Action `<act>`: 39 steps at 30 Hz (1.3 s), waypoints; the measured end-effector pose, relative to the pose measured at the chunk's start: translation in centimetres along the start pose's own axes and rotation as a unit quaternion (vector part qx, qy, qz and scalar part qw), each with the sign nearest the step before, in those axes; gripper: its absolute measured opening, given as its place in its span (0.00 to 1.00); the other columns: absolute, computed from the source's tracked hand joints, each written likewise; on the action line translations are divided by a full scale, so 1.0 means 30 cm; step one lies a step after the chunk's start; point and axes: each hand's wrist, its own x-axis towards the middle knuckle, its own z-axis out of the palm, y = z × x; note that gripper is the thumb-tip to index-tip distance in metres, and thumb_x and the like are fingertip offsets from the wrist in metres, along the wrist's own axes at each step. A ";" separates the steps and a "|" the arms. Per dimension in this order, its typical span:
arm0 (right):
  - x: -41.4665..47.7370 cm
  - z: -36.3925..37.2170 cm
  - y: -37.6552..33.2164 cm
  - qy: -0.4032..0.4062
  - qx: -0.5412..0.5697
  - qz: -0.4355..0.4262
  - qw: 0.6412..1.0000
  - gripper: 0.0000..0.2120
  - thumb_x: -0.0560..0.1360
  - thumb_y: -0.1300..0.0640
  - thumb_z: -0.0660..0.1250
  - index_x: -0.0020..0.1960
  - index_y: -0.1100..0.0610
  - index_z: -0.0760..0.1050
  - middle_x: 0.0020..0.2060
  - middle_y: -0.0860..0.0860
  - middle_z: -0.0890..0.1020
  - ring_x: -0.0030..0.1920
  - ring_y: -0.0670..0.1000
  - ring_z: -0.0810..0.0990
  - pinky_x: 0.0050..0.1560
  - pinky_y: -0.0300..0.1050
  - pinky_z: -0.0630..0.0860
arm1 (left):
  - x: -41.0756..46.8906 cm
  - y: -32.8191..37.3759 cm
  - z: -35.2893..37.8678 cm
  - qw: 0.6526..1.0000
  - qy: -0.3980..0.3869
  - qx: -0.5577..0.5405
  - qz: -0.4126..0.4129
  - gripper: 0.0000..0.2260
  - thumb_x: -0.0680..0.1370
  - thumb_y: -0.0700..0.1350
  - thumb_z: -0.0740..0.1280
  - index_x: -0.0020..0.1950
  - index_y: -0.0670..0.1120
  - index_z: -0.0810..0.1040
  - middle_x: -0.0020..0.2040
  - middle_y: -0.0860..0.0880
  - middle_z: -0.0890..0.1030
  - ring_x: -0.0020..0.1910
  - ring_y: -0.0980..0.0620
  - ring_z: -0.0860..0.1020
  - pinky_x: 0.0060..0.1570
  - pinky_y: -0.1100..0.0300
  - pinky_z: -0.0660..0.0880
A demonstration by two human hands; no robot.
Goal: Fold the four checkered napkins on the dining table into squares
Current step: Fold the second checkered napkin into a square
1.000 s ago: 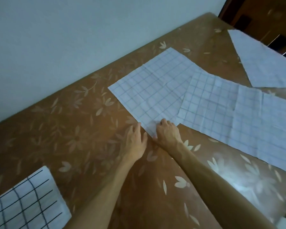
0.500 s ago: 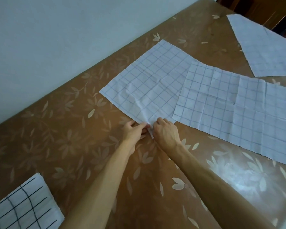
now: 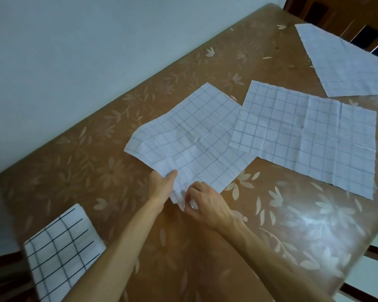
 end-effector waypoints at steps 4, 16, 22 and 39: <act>-0.096 0.003 -0.126 -0.026 0.025 -0.040 0.999 0.11 0.77 0.47 0.62 0.48 0.53 0.79 0.46 0.46 0.79 0.45 0.46 0.76 0.45 0.38 0.72 | -0.126 -0.023 -0.159 0.994 0.003 0.096 0.052 0.18 0.74 0.50 0.71 0.62 0.45 0.78 0.55 0.52 0.82 0.55 0.50 0.80 0.57 0.52 0.78; -0.324 -0.227 -0.425 0.074 0.019 0.022 0.997 0.29 0.79 0.51 0.65 0.75 0.50 0.56 0.59 0.49 0.78 0.55 0.48 0.78 0.55 0.47 0.79 | -0.588 -0.027 -0.557 0.886 -0.088 0.334 0.311 0.02 0.79 0.43 0.62 0.48 0.45 0.72 0.43 0.48 0.75 0.49 0.42 0.78 0.46 0.53 0.73; -0.419 -0.357 -0.648 0.128 -0.071 -0.109 0.983 0.49 0.69 0.49 0.77 0.79 0.49 0.48 0.75 0.53 0.62 0.68 0.52 0.68 0.66 0.50 0.70 | -0.863 -0.031 -0.719 0.732 -0.039 0.502 0.458 0.07 0.82 0.41 0.60 0.57 0.43 0.75 0.49 0.45 0.73 0.47 0.46 0.75 0.40 0.55 0.71; -0.757 -0.701 -0.948 0.000 -0.177 -0.137 0.975 0.11 0.69 0.51 0.75 0.39 0.51 0.72 0.34 0.47 0.77 0.37 0.52 0.75 0.38 0.48 0.72 | -1.303 0.010 -0.995 0.734 -0.014 0.412 0.539 0.06 0.78 0.48 0.69 0.53 0.54 0.82 0.45 0.55 0.80 0.43 0.56 0.78 0.45 0.50 0.78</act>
